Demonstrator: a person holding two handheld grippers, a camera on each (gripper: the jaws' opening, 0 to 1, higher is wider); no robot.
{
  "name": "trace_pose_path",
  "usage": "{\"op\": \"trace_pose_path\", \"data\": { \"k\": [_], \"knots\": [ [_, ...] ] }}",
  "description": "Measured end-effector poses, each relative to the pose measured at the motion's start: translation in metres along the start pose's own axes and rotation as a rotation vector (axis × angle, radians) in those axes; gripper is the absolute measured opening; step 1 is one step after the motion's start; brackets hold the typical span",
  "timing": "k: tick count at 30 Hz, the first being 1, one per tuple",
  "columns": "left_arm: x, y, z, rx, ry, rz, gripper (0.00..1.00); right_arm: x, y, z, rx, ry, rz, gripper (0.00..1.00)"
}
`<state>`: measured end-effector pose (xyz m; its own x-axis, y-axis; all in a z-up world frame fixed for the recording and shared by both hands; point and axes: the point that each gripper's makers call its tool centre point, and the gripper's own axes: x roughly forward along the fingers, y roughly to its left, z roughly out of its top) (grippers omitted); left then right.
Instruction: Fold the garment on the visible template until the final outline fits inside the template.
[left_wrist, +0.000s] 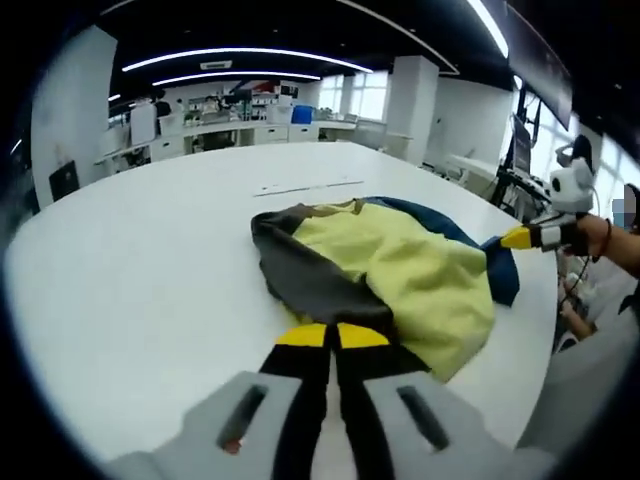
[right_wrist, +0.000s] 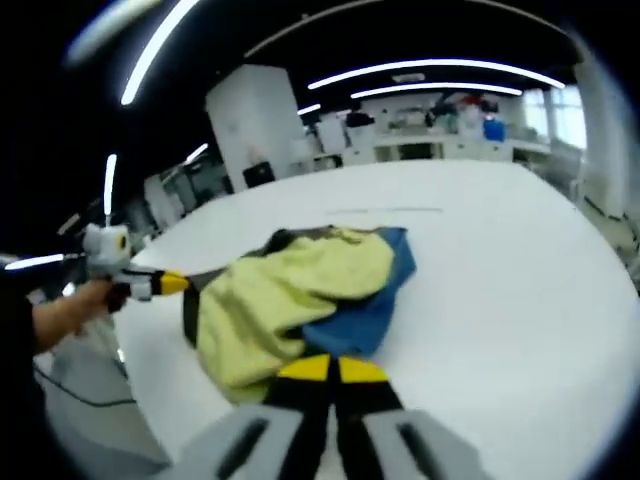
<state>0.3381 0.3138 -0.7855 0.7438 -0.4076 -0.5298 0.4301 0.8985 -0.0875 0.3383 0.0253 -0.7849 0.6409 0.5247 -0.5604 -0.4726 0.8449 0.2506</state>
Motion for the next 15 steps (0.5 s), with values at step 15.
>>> {"op": "trace_pose_path", "data": {
  "k": [15],
  "knots": [
    [-0.008, 0.057, -0.025, 0.058, 0.126, 0.167, 0.0, -0.016, -0.061, 0.007, -0.036, 0.038, -0.184, 0.0]
  ]
}}
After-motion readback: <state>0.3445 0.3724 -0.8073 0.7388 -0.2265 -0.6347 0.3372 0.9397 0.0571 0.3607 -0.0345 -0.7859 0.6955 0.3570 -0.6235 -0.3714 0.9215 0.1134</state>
